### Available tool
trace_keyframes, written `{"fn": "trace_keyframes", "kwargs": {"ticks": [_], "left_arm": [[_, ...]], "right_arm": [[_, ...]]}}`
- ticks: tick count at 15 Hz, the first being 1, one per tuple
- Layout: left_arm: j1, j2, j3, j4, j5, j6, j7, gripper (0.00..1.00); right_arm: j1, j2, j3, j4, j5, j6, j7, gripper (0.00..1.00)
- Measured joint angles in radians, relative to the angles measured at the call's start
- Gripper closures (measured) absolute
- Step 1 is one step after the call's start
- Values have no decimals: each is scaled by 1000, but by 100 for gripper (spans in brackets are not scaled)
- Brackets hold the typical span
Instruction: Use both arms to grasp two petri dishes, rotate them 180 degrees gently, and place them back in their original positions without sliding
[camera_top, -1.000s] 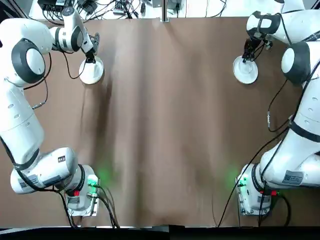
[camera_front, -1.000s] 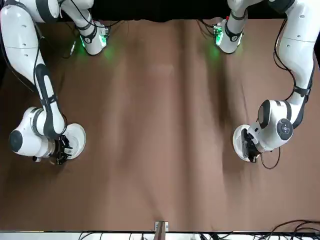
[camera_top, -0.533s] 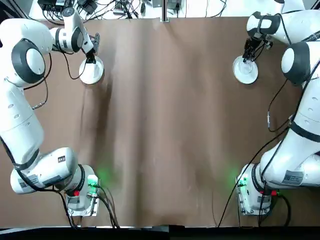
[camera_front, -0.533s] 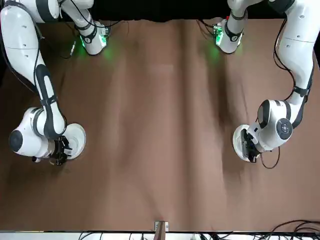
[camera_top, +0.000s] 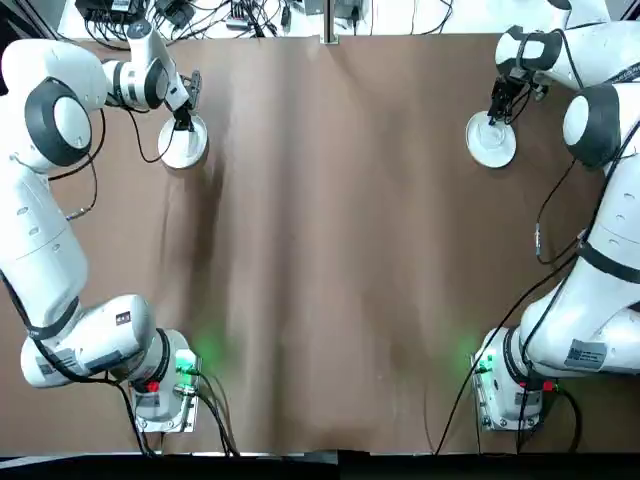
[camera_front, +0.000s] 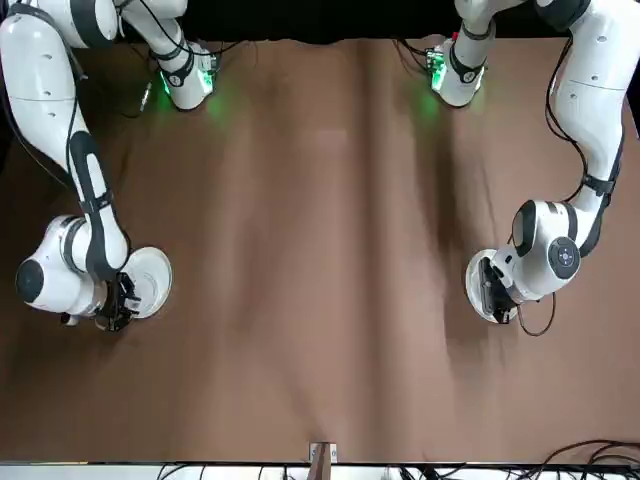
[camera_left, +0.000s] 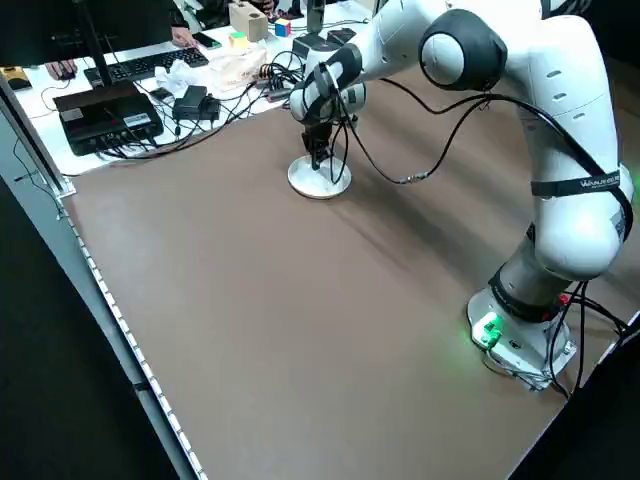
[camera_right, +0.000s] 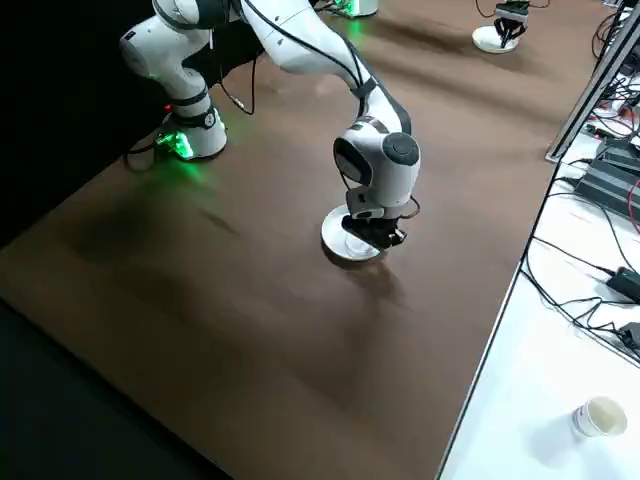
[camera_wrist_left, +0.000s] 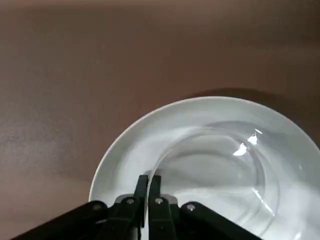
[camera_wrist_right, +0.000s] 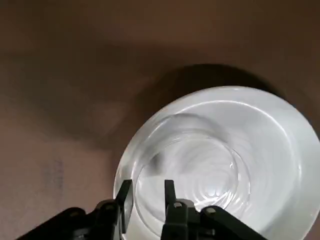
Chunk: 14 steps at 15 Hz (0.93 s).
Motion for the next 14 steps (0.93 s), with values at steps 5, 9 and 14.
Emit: {"fn": "trace_keyframes", "kwargs": {"ticks": [5,9,14], "left_arm": [[6,-1,5,3,0,0,-40,96],[27,-2,12,46,0,-69,-150,96],[40,-22,11,141,1,-221,-524,96]], "right_arm": [[0,8,0,0,0,3,-8,68],[0,16,1,0,0,4,-13,76],[4,18,3,2,-1,9,-23,96]]}}
